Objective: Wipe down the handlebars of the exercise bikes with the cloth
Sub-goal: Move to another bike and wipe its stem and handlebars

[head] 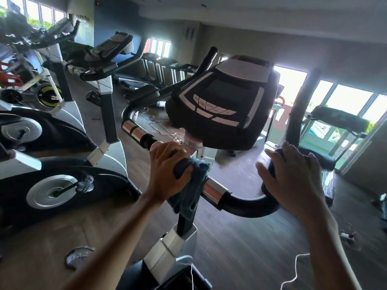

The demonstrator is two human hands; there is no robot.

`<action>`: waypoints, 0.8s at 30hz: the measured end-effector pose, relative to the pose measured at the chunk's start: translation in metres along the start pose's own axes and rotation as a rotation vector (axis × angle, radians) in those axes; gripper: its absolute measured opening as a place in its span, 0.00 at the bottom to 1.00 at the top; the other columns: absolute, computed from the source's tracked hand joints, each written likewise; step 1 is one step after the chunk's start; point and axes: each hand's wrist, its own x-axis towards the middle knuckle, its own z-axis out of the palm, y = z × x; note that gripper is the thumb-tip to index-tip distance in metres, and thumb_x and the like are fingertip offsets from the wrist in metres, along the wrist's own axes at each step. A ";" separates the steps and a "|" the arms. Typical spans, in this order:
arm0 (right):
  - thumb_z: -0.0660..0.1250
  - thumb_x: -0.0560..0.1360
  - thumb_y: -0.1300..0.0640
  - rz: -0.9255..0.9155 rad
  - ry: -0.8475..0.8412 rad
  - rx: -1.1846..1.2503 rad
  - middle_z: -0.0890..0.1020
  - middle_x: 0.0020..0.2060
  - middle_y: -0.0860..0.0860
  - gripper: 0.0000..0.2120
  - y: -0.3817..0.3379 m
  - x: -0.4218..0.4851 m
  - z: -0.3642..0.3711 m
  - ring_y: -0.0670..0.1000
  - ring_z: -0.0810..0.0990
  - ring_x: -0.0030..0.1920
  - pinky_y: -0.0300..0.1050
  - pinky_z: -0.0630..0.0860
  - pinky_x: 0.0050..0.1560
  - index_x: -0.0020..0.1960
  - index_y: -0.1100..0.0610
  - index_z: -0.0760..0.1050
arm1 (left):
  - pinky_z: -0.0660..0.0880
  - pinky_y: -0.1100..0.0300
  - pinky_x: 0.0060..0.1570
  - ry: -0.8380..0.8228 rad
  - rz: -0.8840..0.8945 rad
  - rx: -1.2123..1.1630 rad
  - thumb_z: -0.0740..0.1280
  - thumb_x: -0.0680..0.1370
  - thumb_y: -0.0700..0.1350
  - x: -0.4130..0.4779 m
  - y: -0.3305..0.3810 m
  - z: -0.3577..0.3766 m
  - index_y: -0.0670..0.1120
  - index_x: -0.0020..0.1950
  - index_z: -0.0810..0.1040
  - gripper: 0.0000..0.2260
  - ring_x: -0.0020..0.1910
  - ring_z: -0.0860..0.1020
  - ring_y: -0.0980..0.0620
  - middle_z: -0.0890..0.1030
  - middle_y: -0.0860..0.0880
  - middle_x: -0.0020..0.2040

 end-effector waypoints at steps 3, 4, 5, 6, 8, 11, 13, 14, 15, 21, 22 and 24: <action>0.46 0.74 0.37 -0.007 0.012 -0.023 0.77 0.62 0.60 0.32 -0.001 0.001 0.000 0.60 0.74 0.65 0.62 0.66 0.64 0.61 0.55 0.78 | 0.68 0.49 0.55 0.072 0.020 -0.079 0.65 0.70 0.53 -0.010 0.007 0.005 0.49 0.47 0.75 0.10 0.52 0.76 0.44 0.79 0.47 0.48; 0.47 0.74 0.37 -0.004 0.002 -0.029 0.77 0.62 0.60 0.31 -0.002 0.001 -0.001 0.61 0.74 0.65 0.63 0.66 0.64 0.60 0.55 0.78 | 0.68 0.48 0.54 0.060 0.039 -0.086 0.65 0.71 0.54 -0.007 0.003 0.005 0.50 0.47 0.75 0.10 0.50 0.77 0.44 0.79 0.47 0.46; 0.48 0.74 0.37 -0.006 -0.005 -0.032 0.78 0.62 0.60 0.31 -0.003 0.000 -0.003 0.60 0.74 0.65 0.63 0.65 0.65 0.60 0.54 0.78 | 0.68 0.47 0.53 0.042 0.071 -0.078 0.64 0.71 0.54 -0.002 -0.002 0.003 0.50 0.46 0.74 0.10 0.48 0.77 0.44 0.79 0.47 0.45; 0.49 0.74 0.37 -0.020 0.005 -0.033 0.78 0.61 0.59 0.30 -0.005 -0.002 -0.003 0.60 0.74 0.65 0.63 0.63 0.67 0.61 0.54 0.78 | 0.68 0.47 0.52 0.021 0.104 -0.065 0.64 0.71 0.54 0.003 -0.008 0.002 0.49 0.45 0.75 0.10 0.47 0.76 0.45 0.78 0.47 0.44; 0.51 0.74 0.37 -0.064 0.065 0.007 0.80 0.60 0.56 0.29 -0.017 -0.013 -0.005 0.57 0.75 0.65 0.62 0.56 0.72 0.61 0.53 0.78 | 0.68 0.50 0.50 0.005 0.157 -0.055 0.65 0.70 0.54 0.013 -0.016 -0.001 0.49 0.44 0.75 0.10 0.46 0.75 0.48 0.78 0.48 0.42; 0.53 0.76 0.37 -0.191 0.101 0.189 0.81 0.60 0.51 0.26 -0.043 -0.027 0.001 0.53 0.75 0.67 0.59 0.49 0.75 0.61 0.51 0.78 | 0.65 0.55 0.52 0.034 0.160 -0.074 0.65 0.70 0.54 0.021 -0.027 -0.006 0.51 0.46 0.74 0.09 0.47 0.73 0.51 0.77 0.49 0.43; 0.50 0.77 0.34 -0.263 0.046 0.175 0.83 0.58 0.49 0.28 -0.056 -0.029 0.011 0.53 0.78 0.64 0.61 0.52 0.72 0.60 0.50 0.78 | 0.66 0.54 0.52 0.072 0.107 -0.076 0.64 0.71 0.52 0.024 -0.042 -0.013 0.50 0.46 0.75 0.07 0.47 0.73 0.50 0.77 0.47 0.42; 0.49 0.77 0.33 -0.278 0.027 0.142 0.84 0.55 0.49 0.30 -0.059 -0.027 0.015 0.53 0.80 0.62 0.62 0.54 0.71 0.59 0.51 0.79 | 0.66 0.53 0.51 0.099 0.058 -0.057 0.63 0.72 0.50 0.027 -0.052 -0.018 0.49 0.45 0.75 0.07 0.47 0.73 0.49 0.77 0.46 0.42; 0.49 0.77 0.32 -0.282 0.019 0.116 0.85 0.53 0.49 0.30 -0.060 -0.023 0.018 0.53 0.81 0.59 0.62 0.55 0.69 0.58 0.51 0.80 | 0.66 0.51 0.51 0.125 -0.008 -0.021 0.63 0.72 0.49 0.031 -0.064 -0.023 0.48 0.45 0.75 0.06 0.47 0.72 0.49 0.77 0.45 0.42; 0.34 0.72 0.26 -0.346 -0.191 0.153 0.80 0.61 0.41 0.40 -0.080 -0.006 0.013 0.42 0.75 0.64 0.55 0.46 0.75 0.67 0.45 0.69 | 0.68 0.46 0.60 -0.084 -0.394 0.191 0.56 0.75 0.55 0.051 -0.153 -0.043 0.45 0.55 0.81 0.21 0.57 0.76 0.39 0.80 0.42 0.55; 0.34 0.70 0.26 -0.373 -0.254 0.182 0.77 0.64 0.39 0.40 -0.086 -0.004 0.016 0.40 0.72 0.67 0.53 0.41 0.76 0.70 0.44 0.65 | 0.69 0.44 0.59 -0.112 -0.403 0.182 0.55 0.75 0.55 0.053 -0.162 -0.046 0.45 0.57 0.80 0.20 0.57 0.77 0.38 0.80 0.41 0.56; 0.36 0.70 0.27 -0.418 -0.288 0.223 0.76 0.65 0.39 0.37 -0.098 -0.002 0.025 0.39 0.72 0.66 0.51 0.38 0.75 0.71 0.44 0.61 | 0.70 0.44 0.58 -0.122 -0.446 0.142 0.55 0.75 0.53 0.057 -0.169 -0.048 0.44 0.58 0.78 0.20 0.56 0.77 0.36 0.80 0.39 0.55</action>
